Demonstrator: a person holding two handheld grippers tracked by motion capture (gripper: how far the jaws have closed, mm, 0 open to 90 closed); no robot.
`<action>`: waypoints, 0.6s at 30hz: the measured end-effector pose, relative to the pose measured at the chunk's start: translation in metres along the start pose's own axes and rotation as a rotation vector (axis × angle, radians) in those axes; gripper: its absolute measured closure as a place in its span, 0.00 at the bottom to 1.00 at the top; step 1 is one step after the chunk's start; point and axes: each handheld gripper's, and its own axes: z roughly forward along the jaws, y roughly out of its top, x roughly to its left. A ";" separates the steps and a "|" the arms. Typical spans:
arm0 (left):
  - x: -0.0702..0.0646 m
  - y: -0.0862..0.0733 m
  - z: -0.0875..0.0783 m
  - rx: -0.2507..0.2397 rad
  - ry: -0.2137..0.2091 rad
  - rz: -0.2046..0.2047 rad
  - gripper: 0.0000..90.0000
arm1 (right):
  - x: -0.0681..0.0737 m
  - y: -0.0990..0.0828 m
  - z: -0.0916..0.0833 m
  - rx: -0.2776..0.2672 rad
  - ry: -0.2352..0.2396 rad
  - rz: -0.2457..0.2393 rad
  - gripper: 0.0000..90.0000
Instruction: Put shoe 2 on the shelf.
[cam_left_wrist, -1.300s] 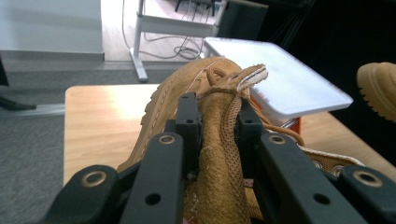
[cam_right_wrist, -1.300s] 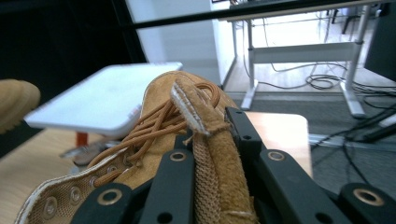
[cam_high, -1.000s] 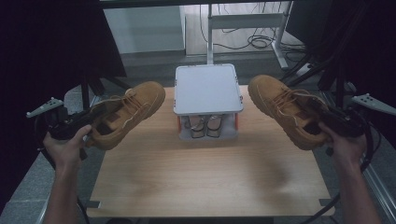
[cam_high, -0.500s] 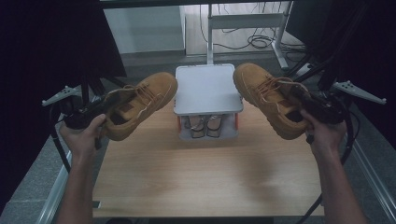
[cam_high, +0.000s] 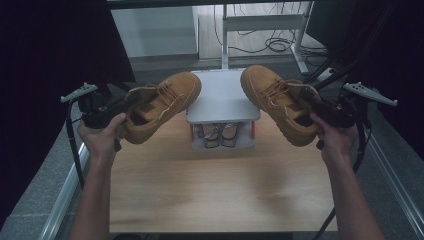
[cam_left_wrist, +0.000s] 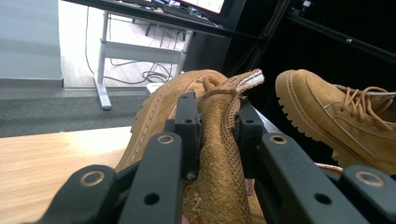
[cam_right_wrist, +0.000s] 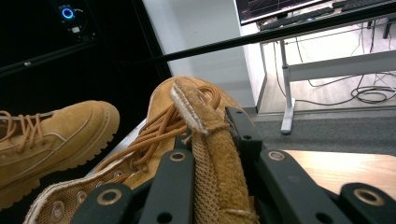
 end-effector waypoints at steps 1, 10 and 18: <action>-0.001 0.001 0.002 -0.002 -0.002 -0.004 0.85 | 0.001 0.000 0.001 -0.003 -0.001 0.001 0.90; -0.008 0.011 0.021 0.003 -0.015 -0.018 0.84 | 0.007 0.009 0.013 -0.008 -0.021 0.023 0.90; -0.015 0.021 0.046 -0.017 -0.023 -0.047 0.84 | 0.013 0.016 0.031 -0.007 -0.036 0.049 0.90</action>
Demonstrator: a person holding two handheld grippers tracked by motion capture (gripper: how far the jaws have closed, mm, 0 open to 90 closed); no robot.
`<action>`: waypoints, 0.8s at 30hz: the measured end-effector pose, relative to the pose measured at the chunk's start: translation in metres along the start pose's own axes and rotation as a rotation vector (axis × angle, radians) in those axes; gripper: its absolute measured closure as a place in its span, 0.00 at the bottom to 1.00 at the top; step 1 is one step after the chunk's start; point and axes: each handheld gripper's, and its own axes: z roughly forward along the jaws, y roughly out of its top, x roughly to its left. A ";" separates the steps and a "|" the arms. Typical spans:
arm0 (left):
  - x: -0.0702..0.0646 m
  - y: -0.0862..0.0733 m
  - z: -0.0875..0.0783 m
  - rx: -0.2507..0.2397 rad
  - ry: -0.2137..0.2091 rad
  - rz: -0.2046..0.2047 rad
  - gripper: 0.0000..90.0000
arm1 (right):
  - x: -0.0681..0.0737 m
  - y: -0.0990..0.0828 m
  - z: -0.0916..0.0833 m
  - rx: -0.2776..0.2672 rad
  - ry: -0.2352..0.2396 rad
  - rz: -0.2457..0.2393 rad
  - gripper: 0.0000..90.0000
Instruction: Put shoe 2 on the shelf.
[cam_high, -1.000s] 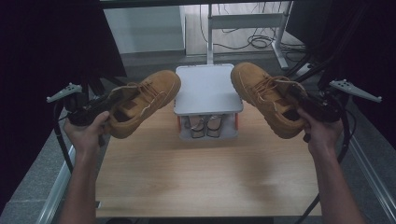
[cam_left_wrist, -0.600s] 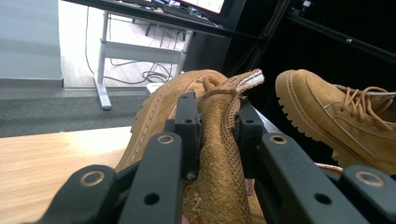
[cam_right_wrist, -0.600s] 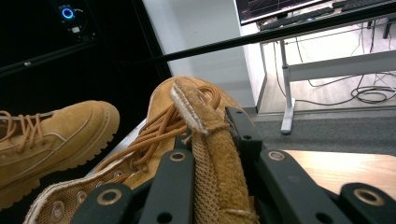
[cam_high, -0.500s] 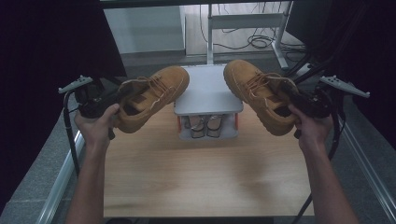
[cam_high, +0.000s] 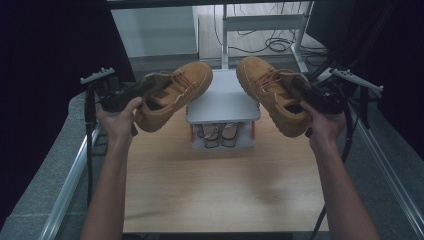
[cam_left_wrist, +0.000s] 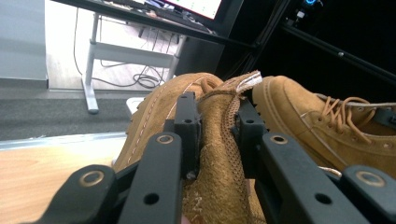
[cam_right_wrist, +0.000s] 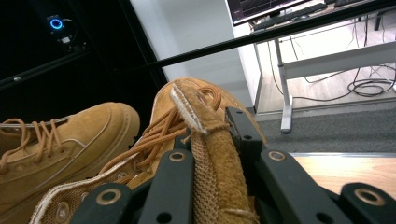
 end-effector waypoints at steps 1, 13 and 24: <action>-0.001 0.001 0.004 -0.005 0.000 -0.007 0.84 | 0.001 0.001 0.003 0.002 -0.004 0.005 0.90; -0.007 0.004 0.044 0.010 0.001 -0.051 0.84 | 0.011 0.004 0.039 0.029 -0.033 0.046 0.89; -0.005 0.006 0.067 -0.010 -0.002 -0.140 0.83 | 0.023 0.008 0.074 0.052 -0.063 0.080 0.89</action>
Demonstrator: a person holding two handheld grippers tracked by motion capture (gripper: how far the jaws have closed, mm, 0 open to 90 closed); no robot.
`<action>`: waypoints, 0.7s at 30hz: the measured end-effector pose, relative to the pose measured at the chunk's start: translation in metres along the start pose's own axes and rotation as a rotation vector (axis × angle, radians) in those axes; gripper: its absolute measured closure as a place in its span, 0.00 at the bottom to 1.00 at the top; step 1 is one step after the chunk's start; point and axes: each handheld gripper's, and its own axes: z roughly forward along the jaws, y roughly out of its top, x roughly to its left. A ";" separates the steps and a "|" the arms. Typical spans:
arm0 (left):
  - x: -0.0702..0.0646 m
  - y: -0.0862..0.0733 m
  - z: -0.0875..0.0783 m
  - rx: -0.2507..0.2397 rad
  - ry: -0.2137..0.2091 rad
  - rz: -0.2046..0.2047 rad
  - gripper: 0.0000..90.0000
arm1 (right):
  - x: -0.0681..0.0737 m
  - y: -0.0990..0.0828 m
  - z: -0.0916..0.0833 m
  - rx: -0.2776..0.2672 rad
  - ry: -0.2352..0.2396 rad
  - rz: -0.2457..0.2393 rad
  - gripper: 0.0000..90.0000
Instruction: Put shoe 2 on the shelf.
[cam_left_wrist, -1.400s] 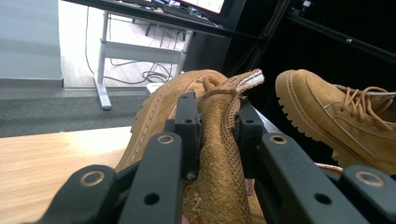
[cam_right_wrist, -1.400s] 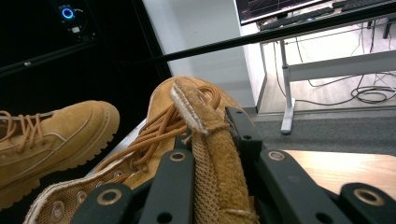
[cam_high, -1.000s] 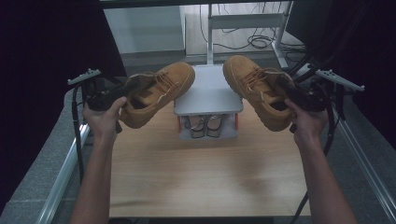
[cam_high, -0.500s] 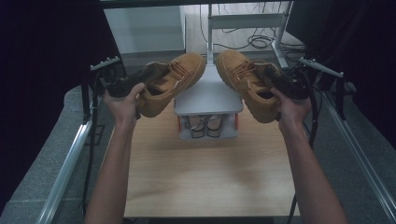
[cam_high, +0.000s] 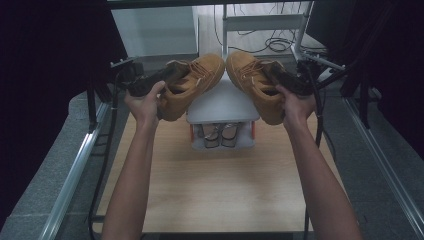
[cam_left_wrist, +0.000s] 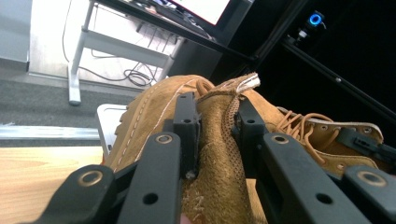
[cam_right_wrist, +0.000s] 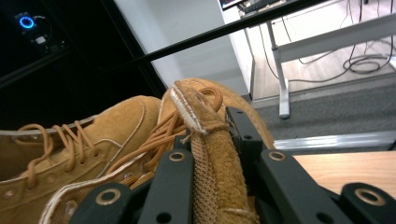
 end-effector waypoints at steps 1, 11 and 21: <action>0.000 0.000 0.002 -0.001 0.002 -0.003 0.83 | 0.001 0.000 0.003 0.000 0.000 0.005 0.89; 0.009 0.010 0.021 0.010 -0.007 -0.054 0.83 | 0.005 0.007 0.028 0.035 -0.009 0.022 0.89; 0.023 0.012 0.046 0.073 -0.020 -0.108 0.82 | -0.005 0.015 0.053 0.123 -0.018 0.061 0.89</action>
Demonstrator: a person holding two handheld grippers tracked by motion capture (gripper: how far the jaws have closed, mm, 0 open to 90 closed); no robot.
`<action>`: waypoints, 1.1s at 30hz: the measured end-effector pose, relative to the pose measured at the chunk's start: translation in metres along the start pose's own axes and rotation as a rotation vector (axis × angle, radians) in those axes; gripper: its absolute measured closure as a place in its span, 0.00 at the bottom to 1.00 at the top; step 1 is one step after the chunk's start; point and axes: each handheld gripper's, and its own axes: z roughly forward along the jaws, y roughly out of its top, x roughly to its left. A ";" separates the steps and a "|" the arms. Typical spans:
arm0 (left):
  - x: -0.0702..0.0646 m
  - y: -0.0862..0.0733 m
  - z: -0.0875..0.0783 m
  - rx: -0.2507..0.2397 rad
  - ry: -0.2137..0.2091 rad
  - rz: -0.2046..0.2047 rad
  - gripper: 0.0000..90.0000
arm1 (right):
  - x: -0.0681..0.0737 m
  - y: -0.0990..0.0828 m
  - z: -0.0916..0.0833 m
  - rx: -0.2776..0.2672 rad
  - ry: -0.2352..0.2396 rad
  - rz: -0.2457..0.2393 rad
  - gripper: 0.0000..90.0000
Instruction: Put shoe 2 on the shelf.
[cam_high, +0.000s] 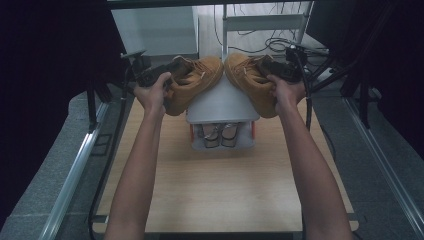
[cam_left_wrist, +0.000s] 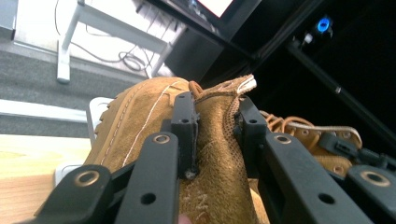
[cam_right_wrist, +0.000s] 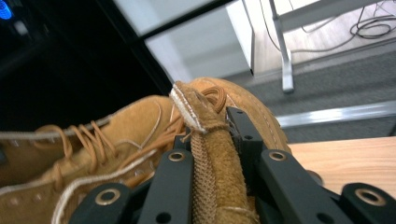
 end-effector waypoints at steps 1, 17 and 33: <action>-0.001 0.002 0.002 0.015 0.003 0.007 0.81 | 0.000 0.003 0.003 0.032 -0.006 -0.021 0.89; 0.019 0.022 0.014 0.100 -0.017 0.002 0.74 | -0.002 0.012 0.021 0.110 -0.010 -0.150 0.78; 0.026 0.026 0.013 0.104 -0.012 0.072 0.52 | -0.022 0.012 0.021 0.039 0.079 -0.086 0.46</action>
